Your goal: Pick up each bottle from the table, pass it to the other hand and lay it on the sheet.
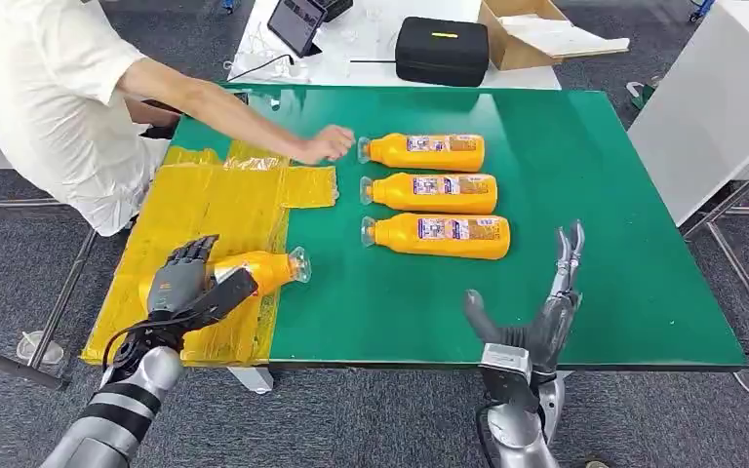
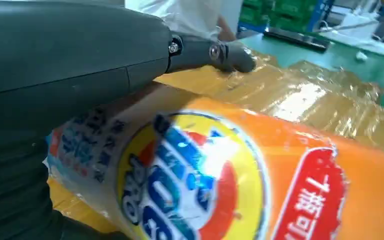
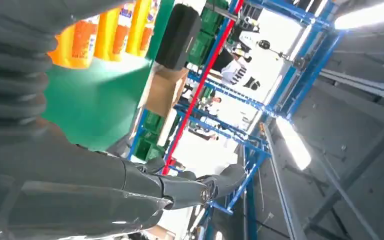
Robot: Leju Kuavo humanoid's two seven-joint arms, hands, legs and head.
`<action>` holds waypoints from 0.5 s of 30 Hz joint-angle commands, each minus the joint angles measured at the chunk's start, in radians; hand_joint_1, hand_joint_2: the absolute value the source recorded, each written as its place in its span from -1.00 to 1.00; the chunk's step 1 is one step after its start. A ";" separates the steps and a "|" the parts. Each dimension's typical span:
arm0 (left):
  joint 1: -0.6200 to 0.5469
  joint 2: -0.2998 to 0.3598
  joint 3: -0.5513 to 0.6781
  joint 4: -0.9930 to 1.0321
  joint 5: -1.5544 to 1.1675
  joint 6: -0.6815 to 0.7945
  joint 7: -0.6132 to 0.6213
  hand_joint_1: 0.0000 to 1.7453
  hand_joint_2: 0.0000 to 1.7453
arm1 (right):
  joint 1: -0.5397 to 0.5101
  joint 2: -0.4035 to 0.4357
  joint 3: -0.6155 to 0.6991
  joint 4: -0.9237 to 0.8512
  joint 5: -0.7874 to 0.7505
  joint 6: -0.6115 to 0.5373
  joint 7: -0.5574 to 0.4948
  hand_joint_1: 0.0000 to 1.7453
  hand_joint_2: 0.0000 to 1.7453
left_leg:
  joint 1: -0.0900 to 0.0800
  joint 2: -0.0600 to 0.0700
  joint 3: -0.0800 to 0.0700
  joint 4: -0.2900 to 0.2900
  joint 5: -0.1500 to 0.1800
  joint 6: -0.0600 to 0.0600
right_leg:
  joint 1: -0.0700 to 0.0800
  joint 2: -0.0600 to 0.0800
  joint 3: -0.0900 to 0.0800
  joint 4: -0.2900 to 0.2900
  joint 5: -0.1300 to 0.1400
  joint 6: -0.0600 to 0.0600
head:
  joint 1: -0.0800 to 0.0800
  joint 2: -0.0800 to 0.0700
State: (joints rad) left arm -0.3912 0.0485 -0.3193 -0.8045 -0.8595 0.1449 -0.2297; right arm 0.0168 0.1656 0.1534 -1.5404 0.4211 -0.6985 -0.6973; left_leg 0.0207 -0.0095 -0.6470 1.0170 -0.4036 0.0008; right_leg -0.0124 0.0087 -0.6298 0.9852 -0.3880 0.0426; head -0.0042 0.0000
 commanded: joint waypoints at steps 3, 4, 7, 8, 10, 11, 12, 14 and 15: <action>-0.061 0.030 -0.054 0.127 -0.011 -0.033 -0.007 -1.00 1.00 | -0.043 -0.044 0.050 0.091 -0.031 0.000 -0.001 -1.00 1.00 | 0.000 0.002 0.004 -0.001 -0.001 0.001 | 0.000 0.001 0.004 -0.001 -0.001 -0.001 | 0.000 0.000; -0.067 0.032 -0.061 0.137 -0.012 -0.042 -0.012 -1.00 1.00 | -0.044 -0.047 0.055 0.093 -0.034 0.000 -0.001 -1.00 1.00 | 0.000 0.002 0.004 -0.001 -0.001 0.001 | 0.000 0.001 0.004 -0.001 -0.001 -0.001 | 0.000 0.000; -0.071 0.042 -0.076 0.149 -0.009 -0.064 -0.051 -1.00 1.00 | -0.051 -0.055 0.075 0.100 -0.048 0.000 -0.001 -1.00 1.00 | 0.000 0.001 0.003 -0.001 -0.001 0.001 | 0.000 0.000 0.003 -0.001 -0.001 -0.001 | 0.000 0.000; -0.068 0.048 -0.080 0.152 -0.008 -0.063 -0.069 -1.00 1.00 | -0.054 -0.053 0.080 0.102 -0.049 0.000 -0.001 -1.00 1.00 | 0.000 0.002 0.006 -0.001 -0.002 0.001 | 0.000 0.000 0.005 -0.001 -0.001 -0.002 | 0.000 0.000; -0.067 0.051 -0.092 0.160 -0.011 -0.067 -0.087 -1.00 1.00 | -0.056 -0.056 0.087 0.103 -0.060 0.000 -0.001 -1.00 1.00 | 0.000 0.002 0.003 -0.001 -0.001 0.001 | 0.000 0.002 0.003 -0.001 0.000 -0.001 | 0.000 0.000; -0.066 0.052 -0.097 0.165 -0.013 -0.070 -0.091 -1.00 1.00 | -0.057 -0.060 0.094 0.103 -0.073 0.000 -0.001 -1.00 1.00 | -0.001 0.004 0.010 -0.001 -0.003 0.002 | 0.000 0.002 0.008 -0.001 -0.002 -0.002 | 0.000 0.000; -0.062 0.052 -0.102 0.170 -0.015 -0.071 -0.095 -1.00 1.00 | -0.057 -0.061 0.096 0.106 -0.078 0.000 -0.001 -1.00 1.00 | 0.000 0.002 0.004 -0.001 -0.001 0.001 | 0.000 0.001 0.003 -0.001 0.000 -0.001 | 0.000 0.000; -0.057 0.048 -0.099 0.182 -0.014 -0.064 -0.100 -1.00 1.00 | -0.053 -0.060 0.092 0.118 -0.090 0.000 -0.001 -1.00 1.00 | 0.000 0.002 0.005 -0.001 -0.001 0.001 | 0.000 0.001 0.005 -0.001 -0.001 -0.001 | 0.000 0.000; -0.057 0.048 -0.099 0.182 -0.014 -0.064 -0.100 -1.00 1.00 | -0.053 -0.060 0.092 0.118 -0.090 0.000 -0.001 -1.00 1.00 | 0.000 0.002 0.006 -0.001 -0.002 0.001 | 0.000 0.001 0.006 -0.001 -0.001 -0.002 | 0.000 0.000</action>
State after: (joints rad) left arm -0.4261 0.0782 -0.3597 -0.7317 -0.8690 0.0870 -0.3181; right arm -0.0014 0.1385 0.2132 -1.5015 0.3594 -0.6985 -0.6973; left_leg 0.0207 -0.0099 -0.6471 1.0170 -0.4035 0.0008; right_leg -0.0124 0.0086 -0.6296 0.9853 -0.3880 0.0426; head -0.0042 0.0000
